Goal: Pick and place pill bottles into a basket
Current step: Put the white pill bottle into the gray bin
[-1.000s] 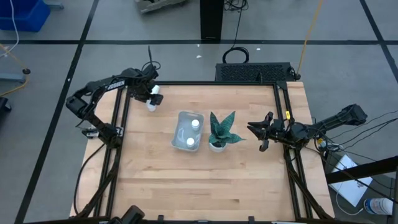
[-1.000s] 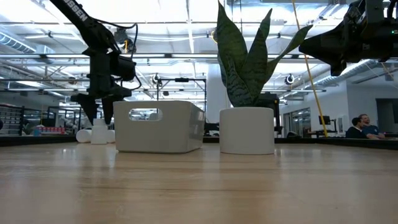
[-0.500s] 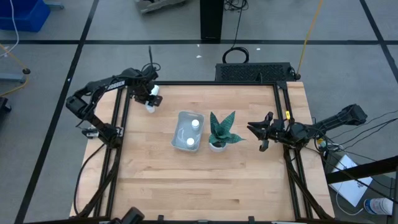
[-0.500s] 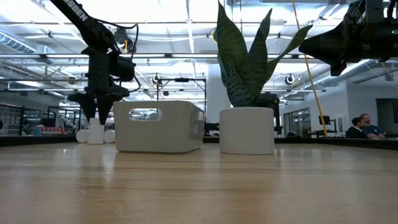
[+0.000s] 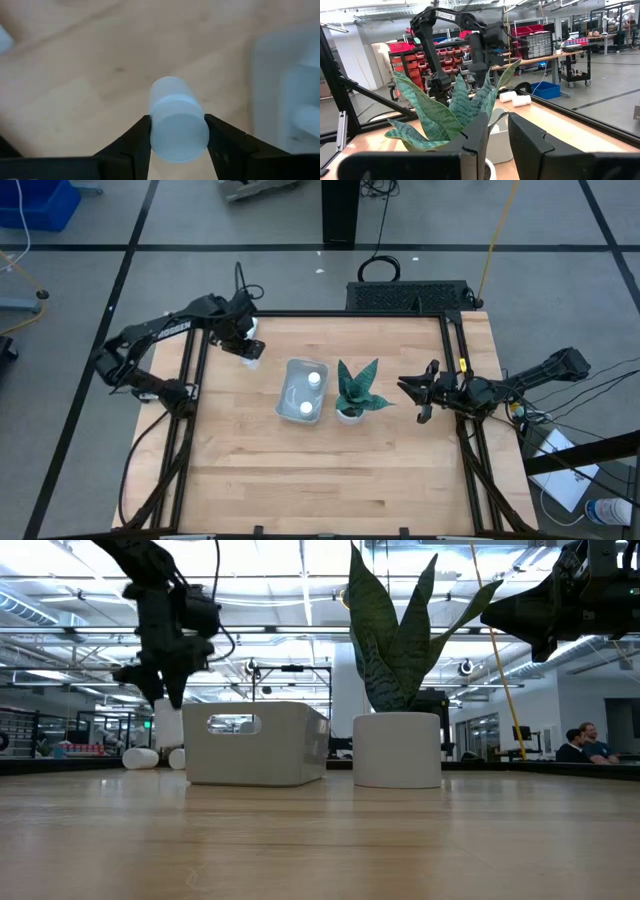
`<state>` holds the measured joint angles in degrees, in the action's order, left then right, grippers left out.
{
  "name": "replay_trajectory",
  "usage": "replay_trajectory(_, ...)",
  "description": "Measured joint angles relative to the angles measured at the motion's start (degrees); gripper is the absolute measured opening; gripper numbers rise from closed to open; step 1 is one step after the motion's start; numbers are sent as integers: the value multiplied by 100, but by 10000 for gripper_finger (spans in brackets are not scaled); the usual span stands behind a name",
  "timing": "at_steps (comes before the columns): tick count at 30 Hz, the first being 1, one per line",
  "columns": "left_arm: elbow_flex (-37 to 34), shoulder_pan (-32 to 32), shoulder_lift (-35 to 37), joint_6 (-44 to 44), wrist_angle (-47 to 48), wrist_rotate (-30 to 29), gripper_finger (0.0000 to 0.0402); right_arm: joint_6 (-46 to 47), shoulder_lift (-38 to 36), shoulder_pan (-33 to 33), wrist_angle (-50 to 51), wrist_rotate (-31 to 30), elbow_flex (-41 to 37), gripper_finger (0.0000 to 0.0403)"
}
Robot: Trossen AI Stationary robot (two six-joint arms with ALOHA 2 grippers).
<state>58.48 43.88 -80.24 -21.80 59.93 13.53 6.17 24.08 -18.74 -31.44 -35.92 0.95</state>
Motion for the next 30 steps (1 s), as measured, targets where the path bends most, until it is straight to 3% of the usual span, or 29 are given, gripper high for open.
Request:
replay_trajectory(8, 205, -894, 899, -887, -133, 267, 165, 0, -2, 0, 0, 0, -2, 71)
replay_trajectory(15, 1126, -1783, 994, -1334, -208, 123, 165, 0, -1, 1, 0, 0, -2, 71)
replay_trajectory(22, 2090, -2442, 391, -1209, 25, -240, 165, 1, 0, 2, 0, 0, -1, 71)
replay_trajectory(30, 2475, -2515, -699, -592, 365, -455, 165, 1, 0, 1, 0, 0, 0, 71)
